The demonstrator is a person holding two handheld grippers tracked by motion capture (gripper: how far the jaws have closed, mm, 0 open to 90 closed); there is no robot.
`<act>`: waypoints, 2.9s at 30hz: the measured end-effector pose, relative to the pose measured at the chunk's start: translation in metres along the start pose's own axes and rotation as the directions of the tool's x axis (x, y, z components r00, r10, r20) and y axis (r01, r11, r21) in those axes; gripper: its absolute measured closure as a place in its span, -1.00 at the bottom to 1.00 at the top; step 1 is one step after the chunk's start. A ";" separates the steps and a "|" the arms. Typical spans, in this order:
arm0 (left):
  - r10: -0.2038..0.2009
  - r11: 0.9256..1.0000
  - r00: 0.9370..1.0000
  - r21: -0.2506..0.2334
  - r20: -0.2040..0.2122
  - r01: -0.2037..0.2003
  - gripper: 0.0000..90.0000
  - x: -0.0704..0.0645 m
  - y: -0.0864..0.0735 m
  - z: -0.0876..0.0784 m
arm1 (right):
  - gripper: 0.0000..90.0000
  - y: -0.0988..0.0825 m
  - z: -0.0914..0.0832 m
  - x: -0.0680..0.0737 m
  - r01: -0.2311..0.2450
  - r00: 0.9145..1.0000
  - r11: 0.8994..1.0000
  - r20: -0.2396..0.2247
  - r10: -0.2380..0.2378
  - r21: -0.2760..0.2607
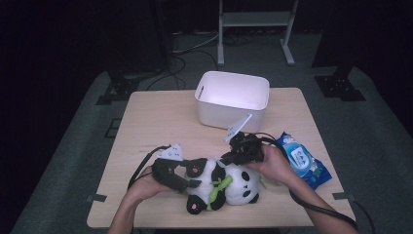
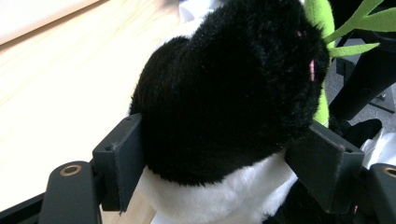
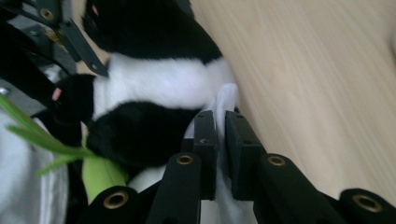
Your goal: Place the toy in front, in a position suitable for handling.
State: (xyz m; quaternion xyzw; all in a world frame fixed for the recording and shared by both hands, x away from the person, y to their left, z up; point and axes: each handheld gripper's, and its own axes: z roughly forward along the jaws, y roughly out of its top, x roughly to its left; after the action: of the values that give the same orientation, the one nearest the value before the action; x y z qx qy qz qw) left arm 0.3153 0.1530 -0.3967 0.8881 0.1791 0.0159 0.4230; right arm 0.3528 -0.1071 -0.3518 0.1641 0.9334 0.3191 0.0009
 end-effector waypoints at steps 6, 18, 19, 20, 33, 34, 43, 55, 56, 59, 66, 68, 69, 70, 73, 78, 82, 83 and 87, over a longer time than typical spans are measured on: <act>-0.002 1.000 1.000 -0.006 0.008 0.002 -0.49 0.000 -0.001 -0.001 | 0.86 0.010 -0.004 0.007 -0.003 0.997 0.997 -0.082 -0.003 -0.074; -0.004 1.000 1.000 -0.006 0.005 0.004 -0.49 0.000 0.000 0.000 | 0.72 -0.024 -0.025 0.004 -0.056 0.998 0.997 -0.020 0.055 -0.055; -0.006 1.000 1.000 -0.004 0.005 0.006 -0.49 0.000 0.000 0.000 | 0.69 -0.025 -0.027 0.004 -0.053 0.998 0.997 -0.018 0.052 -0.058; -0.007 1.000 1.000 -0.004 0.006 0.007 -0.49 0.000 0.000 0.000 | 0.66 -0.027 -0.029 0.004 -0.054 0.999 0.997 -0.011 0.053 -0.059; -0.005 1.000 1.000 -0.002 0.006 0.005 -0.49 0.000 0.000 -0.001 | 0.51 -0.041 -0.057 0.005 -0.060 0.997 0.996 0.034 0.063 -0.072; -0.005 1.000 1.000 -0.002 0.007 0.005 -0.49 0.000 0.000 -0.001 | 0.57 -0.043 -0.059 0.005 -0.060 0.998 0.996 0.032 0.062 -0.069; -0.005 1.000 1.000 -0.003 0.005 0.005 -0.49 -0.001 0.000 0.000 | 0.84 -0.056 -0.056 0.007 -0.037 0.999 0.999 0.025 0.038 -0.034; -0.013 1.000 1.000 0.003 0.010 0.013 -0.49 0.001 -0.002 0.001 | 0.78 -0.051 -0.034 0.004 -0.038 0.998 0.999 0.056 0.037 0.019; -0.012 1.000 1.000 0.004 0.010 0.012 -0.49 0.001 -0.002 0.001 | 0.86 -0.049 -0.035 0.003 -0.044 0.998 0.999 0.053 0.043 0.011; -0.005 1.000 1.000 0.004 0.011 0.004 -0.49 0.000 -0.001 0.001 | 0.89 -0.039 -0.037 0.002 -0.037 0.999 0.999 0.024 0.037 -0.009; -0.002 1.000 1.000 0.000 0.015 0.002 -0.49 0.000 -0.002 0.000 | 0.89 0.002 -0.023 0.009 0.035 0.999 0.999 0.011 -0.035 0.017; -0.006 1.000 1.000 -0.001 0.019 0.006 -0.49 0.000 -0.002 -0.001 | 0.90 0.007 -0.017 0.006 0.037 0.999 0.999 0.017 -0.038 0.031; -0.007 1.000 1.000 0.000 0.019 0.007 -0.49 0.001 -0.002 -0.001 | 0.90 0.006 -0.015 0.005 0.032 0.999 0.999 0.019 -0.033 0.041; -0.002 1.000 1.000 0.006 0.021 0.002 -0.49 0.001 -0.001 -0.002 | 0.90 0.004 -0.010 0.003 0.019 1.000 0.998 0.007 -0.019 0.054; -0.006 1.000 0.999 0.007 0.032 0.006 -0.50 0.000 0.002 -0.007 | 0.90 -0.007 0.001 0.004 0.009 1.000 0.998 -0.018 -0.008 0.061; 0.006 1.000 0.998 -0.017 0.059 -0.005 -0.50 -0.005 0.008 -0.017 | 0.90 -0.015 -0.001 0.004 -0.015 0.999 1.000 -0.043 0.016 0.021; 0.008 0.999 0.996 -0.038 0.084 -0.005 -0.51 -0.007 0.013 -0.027 | 0.91 -0.016 -0.001 0.009 -0.007 0.999 1.000 -0.042 0.008 0.022; 0.010 0.999 0.996 -0.040 0.085 -0.007 -0.52 -0.007 0.016 -0.030 | 0.91 -0.016 -0.001 0.010 -0.004 0.999 1.000 -0.041 0.005 0.022; 0.017 0.999 0.997 -0.038 0.081 -0.014 -0.52 -0.006 0.024 -0.038 | 0.91 -0.019 0.000 0.013 0.003 0.999 1.000 -0.045 -0.003 0.011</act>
State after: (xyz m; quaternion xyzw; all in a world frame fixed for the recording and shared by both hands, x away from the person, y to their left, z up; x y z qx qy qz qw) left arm 0.3101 0.1653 -0.3534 0.8813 0.1547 -0.0136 0.4462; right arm 0.3348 -0.1173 -0.3613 0.1556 0.9352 0.3175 -0.0206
